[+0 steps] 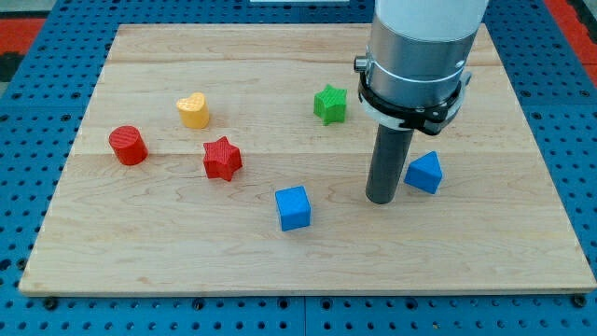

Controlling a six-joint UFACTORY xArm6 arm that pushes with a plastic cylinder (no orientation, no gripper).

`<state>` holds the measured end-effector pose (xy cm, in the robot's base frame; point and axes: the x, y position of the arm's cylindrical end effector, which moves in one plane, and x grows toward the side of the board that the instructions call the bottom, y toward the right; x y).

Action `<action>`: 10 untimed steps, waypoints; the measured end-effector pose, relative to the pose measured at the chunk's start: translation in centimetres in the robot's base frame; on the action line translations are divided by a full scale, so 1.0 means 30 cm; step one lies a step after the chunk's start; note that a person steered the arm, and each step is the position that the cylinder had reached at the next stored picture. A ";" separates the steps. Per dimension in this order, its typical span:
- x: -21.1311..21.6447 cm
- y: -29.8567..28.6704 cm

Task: Drag the arm to the bottom right of the blue cube

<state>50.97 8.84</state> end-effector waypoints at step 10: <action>0.251 0.035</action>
<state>58.51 9.88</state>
